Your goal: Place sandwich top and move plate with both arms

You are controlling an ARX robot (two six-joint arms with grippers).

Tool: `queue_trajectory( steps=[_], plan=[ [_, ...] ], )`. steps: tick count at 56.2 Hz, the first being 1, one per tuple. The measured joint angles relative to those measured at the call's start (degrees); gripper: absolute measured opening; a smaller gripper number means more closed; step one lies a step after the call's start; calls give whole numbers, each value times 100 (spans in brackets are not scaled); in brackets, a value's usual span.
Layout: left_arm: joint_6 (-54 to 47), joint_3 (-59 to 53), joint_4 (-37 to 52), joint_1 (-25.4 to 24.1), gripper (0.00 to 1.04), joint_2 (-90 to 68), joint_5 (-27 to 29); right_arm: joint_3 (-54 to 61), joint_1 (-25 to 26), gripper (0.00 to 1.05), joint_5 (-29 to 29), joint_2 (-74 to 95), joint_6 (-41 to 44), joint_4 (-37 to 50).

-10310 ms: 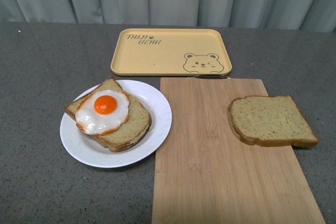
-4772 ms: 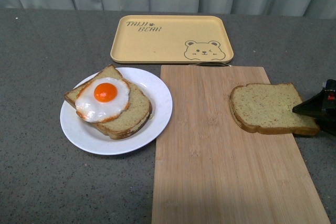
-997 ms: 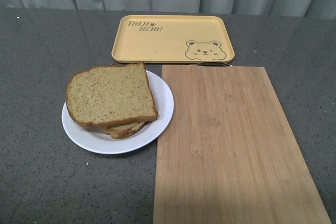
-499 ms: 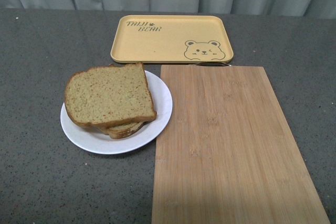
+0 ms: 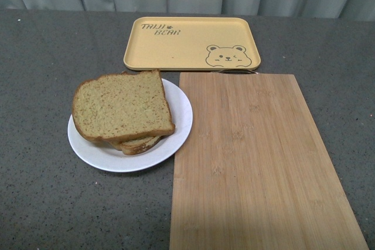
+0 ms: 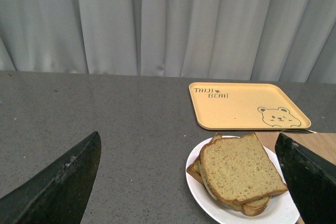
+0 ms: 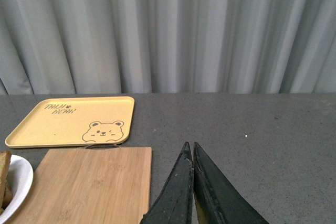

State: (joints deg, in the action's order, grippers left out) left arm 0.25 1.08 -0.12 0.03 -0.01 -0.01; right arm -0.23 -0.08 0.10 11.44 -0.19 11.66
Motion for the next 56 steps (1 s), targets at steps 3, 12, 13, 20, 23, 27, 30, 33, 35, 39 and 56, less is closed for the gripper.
queue_trajectory(
  steps=[3, 12, 13, 20, 23, 27, 30, 33, 35, 39, 56],
  plan=[
    [0, 0, 0, 0, 98, 0, 0, 0, -2, 1, 0, -68, 0, -66],
    [0, 0, 0, 0, 98, 0, 0, -4, -2, 1, 0, -896, 2, -1095],
    [0, 0, 0, 0, 98, -2, 2, -4, 0, 1, 2, -940, 0, -1115],
    [0, 0, 0, 0, 98, 0, -2, -4, 0, 1, 0, -1115, 2, -1150],
    [0, 0, 0, 0, 98, 0, 0, -4, -2, 1, 2, -1117, 2, -1152],
    [0, 0, 0, 0, 98, 0, 0, -4, -2, 1, 2, -1117, 2, -1154],
    [0, 0, 0, 0, 98, 0, 0, -4, 0, 7, 2, -1119, 9, -1154],
    [0, 0, 0, 0, 98, 0, 0, -4, 0, 16, 2, -1119, 11, -1154],
    [0, 0, 0, 0, 98, 0, 0, -4, -2, 23, 2, -1119, 9, -1156],
    [501, 262, -802, -39, 98, -393, -223, -4, -2, 35, 0, -1119, 9, -1156],
    [2452, 450, 310, -122, 98, -3324, -918, -4, -2, 92, 2, -1119, 9, -1156]
  ],
)
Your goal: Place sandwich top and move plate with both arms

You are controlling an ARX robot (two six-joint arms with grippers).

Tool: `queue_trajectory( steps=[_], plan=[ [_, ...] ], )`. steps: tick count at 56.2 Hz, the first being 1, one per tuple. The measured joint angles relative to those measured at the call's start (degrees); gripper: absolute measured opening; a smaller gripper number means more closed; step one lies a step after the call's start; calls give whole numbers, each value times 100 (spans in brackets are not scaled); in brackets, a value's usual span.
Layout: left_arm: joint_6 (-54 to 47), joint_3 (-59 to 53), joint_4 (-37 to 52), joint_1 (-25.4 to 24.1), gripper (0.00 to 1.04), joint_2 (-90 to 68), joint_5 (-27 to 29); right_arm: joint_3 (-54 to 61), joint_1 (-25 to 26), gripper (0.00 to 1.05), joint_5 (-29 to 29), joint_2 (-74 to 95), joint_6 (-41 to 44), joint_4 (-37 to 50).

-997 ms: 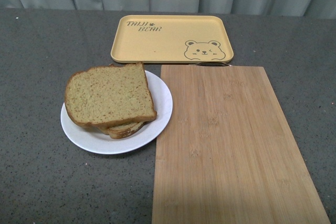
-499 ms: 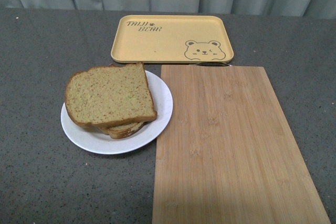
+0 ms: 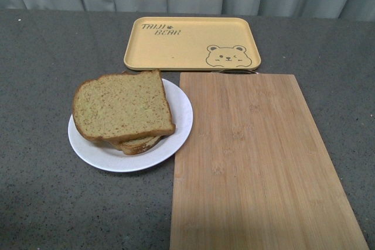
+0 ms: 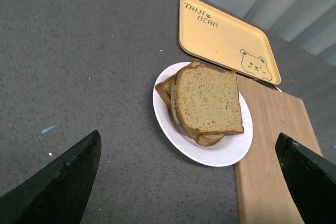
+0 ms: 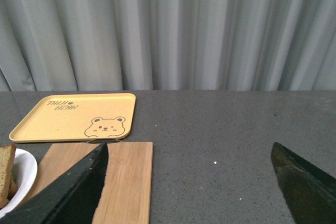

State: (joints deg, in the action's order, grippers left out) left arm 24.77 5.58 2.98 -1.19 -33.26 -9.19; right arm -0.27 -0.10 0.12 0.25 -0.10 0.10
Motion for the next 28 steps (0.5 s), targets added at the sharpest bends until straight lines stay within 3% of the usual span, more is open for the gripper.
queue_trajectory(
  steps=[3, 19, 28],
  plan=[
    [236, 4, 385, 136, 98, -570, -7, 0, 0, 97, -2, 0, -7, 0],
    [1342, 588, 2730, 769, 98, -4087, -337, 0, 0, 95, -2, 0, -2, 0],
    [1443, 1202, 3077, 822, 98, -5635, -308, 0, 0, 95, 0, 0, -2, 0]
  ],
)
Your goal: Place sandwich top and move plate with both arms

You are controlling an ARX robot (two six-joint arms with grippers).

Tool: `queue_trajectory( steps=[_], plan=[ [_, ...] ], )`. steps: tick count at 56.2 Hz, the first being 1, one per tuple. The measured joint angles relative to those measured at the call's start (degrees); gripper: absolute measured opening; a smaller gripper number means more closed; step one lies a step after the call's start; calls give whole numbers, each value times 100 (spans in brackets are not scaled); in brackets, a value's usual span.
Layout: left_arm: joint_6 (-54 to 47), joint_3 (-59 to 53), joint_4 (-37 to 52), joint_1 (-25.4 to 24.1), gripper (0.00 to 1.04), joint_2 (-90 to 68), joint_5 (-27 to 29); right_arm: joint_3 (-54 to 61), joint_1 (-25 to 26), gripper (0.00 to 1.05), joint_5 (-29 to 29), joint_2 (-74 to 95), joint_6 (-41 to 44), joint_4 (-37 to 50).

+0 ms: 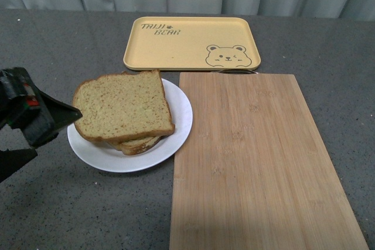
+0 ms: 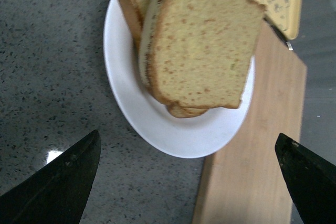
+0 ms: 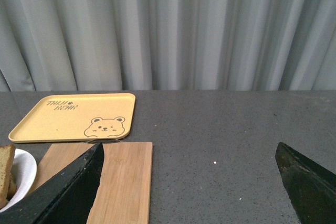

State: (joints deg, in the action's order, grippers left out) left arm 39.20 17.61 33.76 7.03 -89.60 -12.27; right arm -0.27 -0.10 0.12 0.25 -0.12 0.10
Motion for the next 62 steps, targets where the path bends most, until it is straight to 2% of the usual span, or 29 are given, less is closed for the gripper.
queue_trajectory(
  steps=[29, 50, 55, 62],
  plan=[
    [-433, 706, -221, 435, 98, -1482, -9, 0, 0, 95, -2, 0, 0, 0],
    [-343, 1340, -361, 372, 98, -2186, 26, 0, 2, 95, -2, 0, 0, 0],
    [-358, 1375, -389, 339, 86, -2269, 9, 0, 0, 95, -2, 0, 0, 0],
    [-352, 1434, -389, 313, 59, -2430, -42, 0, 2, 95, 0, 0, 0, 0]
  ],
)
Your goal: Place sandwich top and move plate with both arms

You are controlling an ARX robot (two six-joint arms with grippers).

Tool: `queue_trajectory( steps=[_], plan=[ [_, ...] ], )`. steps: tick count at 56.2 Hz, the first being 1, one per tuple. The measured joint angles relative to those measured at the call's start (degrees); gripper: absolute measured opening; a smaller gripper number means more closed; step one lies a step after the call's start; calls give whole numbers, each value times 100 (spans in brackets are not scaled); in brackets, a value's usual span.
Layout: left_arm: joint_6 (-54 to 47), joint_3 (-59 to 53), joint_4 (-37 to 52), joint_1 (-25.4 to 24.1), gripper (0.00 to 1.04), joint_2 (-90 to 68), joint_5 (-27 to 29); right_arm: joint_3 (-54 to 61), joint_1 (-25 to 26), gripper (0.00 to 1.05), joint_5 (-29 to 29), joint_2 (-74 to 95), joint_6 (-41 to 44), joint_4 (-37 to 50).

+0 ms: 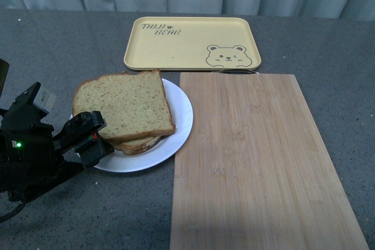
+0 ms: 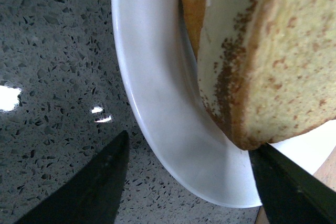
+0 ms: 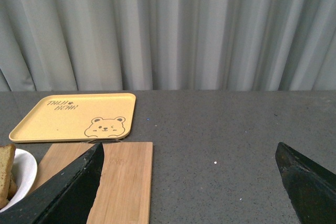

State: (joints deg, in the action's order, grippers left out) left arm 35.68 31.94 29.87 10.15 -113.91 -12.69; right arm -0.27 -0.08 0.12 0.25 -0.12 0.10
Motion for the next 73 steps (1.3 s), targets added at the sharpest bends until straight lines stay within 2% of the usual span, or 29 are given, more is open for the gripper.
queue_trajectory(
  steps=[6, 7, 13, 22, 38, 51, 59, 68, 73],
  plan=[
    [85, 22, 31, -24, 43, -85, -90, 0, 0, 95, -2, 0, 0, 0],
    [125, 26, 72, -46, 36, -96, -122, 0, -2, 95, 0, 0, 0, 0],
    [503, 22, 212, -173, 19, -105, -291, 0, -2, 95, -2, 0, 0, 0],
    [1034, -85, 455, -365, 5, 4, -660, 0, -2, 95, 0, 0, 0, 0],
    [1923, -654, 1141, -577, 4, 479, -1300, 0, -2, 95, -2, 0, 0, 0],
    [2656, -785, 1502, -568, 4, 1029, -1502, 0, -2, 95, -2, 0, 0, 0],
    [2977, -319, 1478, -264, 4, 909, -1292, 0, 0, 95, 0, 0, 0, 0],
    [3521, 1029, 1292, 273, 4, 175, -933, 0, 0, 95, -2, 0, 0, 0],
    [3689, 1615, 1130, 409, 4, -188, -828, 0, -2, 95, -2, 0, 0, 0]
  ],
)
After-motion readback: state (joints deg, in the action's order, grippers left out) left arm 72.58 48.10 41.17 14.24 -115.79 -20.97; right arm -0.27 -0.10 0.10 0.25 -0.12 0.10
